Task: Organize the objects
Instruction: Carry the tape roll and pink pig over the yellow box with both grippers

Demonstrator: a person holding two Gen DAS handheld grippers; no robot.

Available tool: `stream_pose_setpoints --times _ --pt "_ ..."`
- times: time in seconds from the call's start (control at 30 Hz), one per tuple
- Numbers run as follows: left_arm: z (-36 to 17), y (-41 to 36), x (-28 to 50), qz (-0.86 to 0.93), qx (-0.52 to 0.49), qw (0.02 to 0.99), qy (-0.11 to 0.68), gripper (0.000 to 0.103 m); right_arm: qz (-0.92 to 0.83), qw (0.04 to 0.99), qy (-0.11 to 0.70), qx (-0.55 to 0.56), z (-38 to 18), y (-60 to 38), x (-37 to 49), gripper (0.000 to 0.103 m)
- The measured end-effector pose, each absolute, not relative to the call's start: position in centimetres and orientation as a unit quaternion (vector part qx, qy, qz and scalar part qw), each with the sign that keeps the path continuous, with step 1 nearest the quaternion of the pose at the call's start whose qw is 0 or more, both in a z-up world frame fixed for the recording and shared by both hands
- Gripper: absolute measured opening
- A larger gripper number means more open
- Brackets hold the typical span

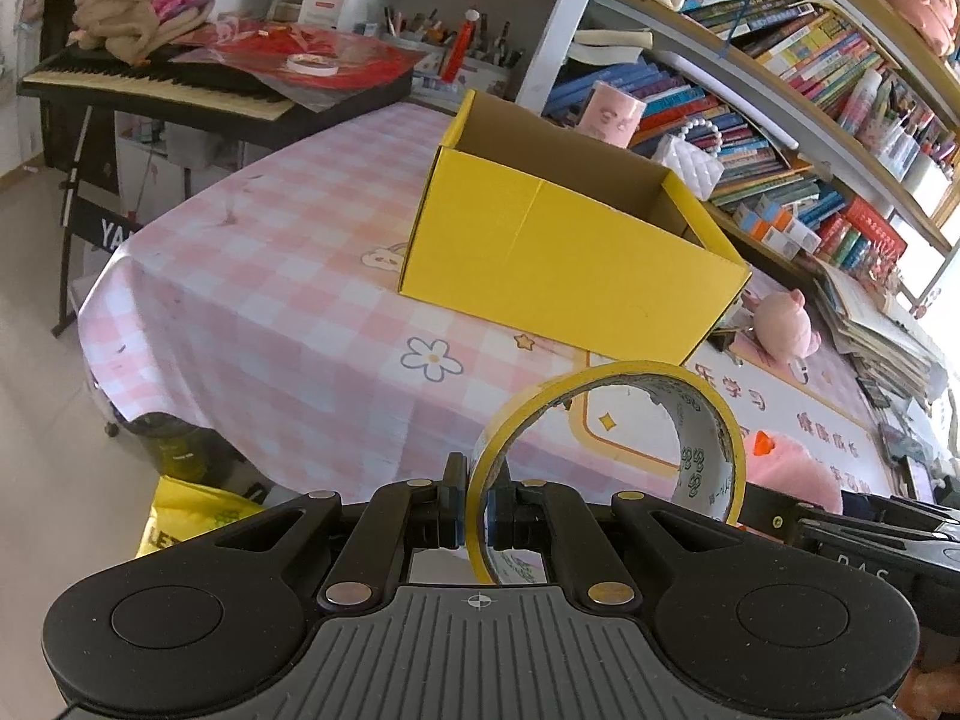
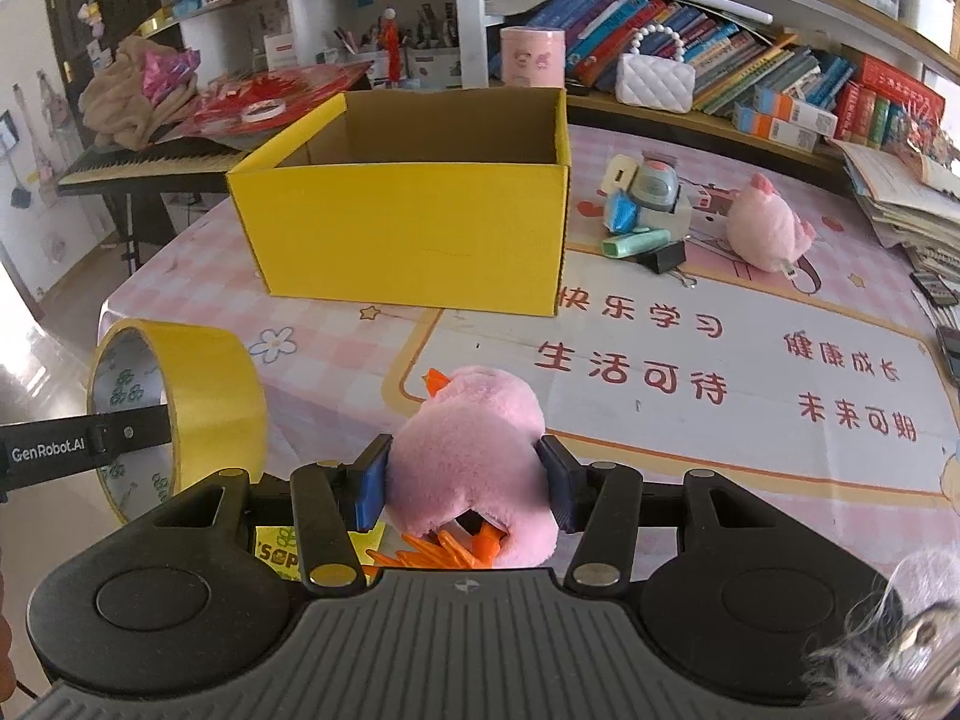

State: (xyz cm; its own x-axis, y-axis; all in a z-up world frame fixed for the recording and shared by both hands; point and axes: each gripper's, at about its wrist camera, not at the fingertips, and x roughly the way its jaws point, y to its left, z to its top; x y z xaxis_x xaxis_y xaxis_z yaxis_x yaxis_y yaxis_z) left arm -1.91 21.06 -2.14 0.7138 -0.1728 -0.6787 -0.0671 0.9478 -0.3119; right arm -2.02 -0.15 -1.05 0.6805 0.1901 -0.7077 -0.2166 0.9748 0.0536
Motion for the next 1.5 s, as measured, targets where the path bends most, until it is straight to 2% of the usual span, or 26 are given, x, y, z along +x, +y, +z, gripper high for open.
stream_pose_setpoints --times 0.37,0.9,1.17,1.5 --pt "-0.3 21.0 -0.5 -0.002 -0.16 0.929 0.334 0.005 0.129 0.921 0.367 -0.016 -0.1 -0.1 -0.7 0.049" --pt "4.1 19.6 9.2 0.028 -0.149 0.953 0.264 0.005 0.155 0.954 0.257 -0.021 4.4 -0.1 9.4 0.049" --pt "3.5 18.9 14.1 0.068 -0.15 0.951 0.263 0.005 0.172 0.953 0.245 -0.044 3.1 1.0 15.7 0.049" --pt "1.1 17.7 18.3 0.085 -0.11 0.941 0.307 0.006 0.22 0.928 0.279 -0.112 -0.6 3.9 20.2 0.049"
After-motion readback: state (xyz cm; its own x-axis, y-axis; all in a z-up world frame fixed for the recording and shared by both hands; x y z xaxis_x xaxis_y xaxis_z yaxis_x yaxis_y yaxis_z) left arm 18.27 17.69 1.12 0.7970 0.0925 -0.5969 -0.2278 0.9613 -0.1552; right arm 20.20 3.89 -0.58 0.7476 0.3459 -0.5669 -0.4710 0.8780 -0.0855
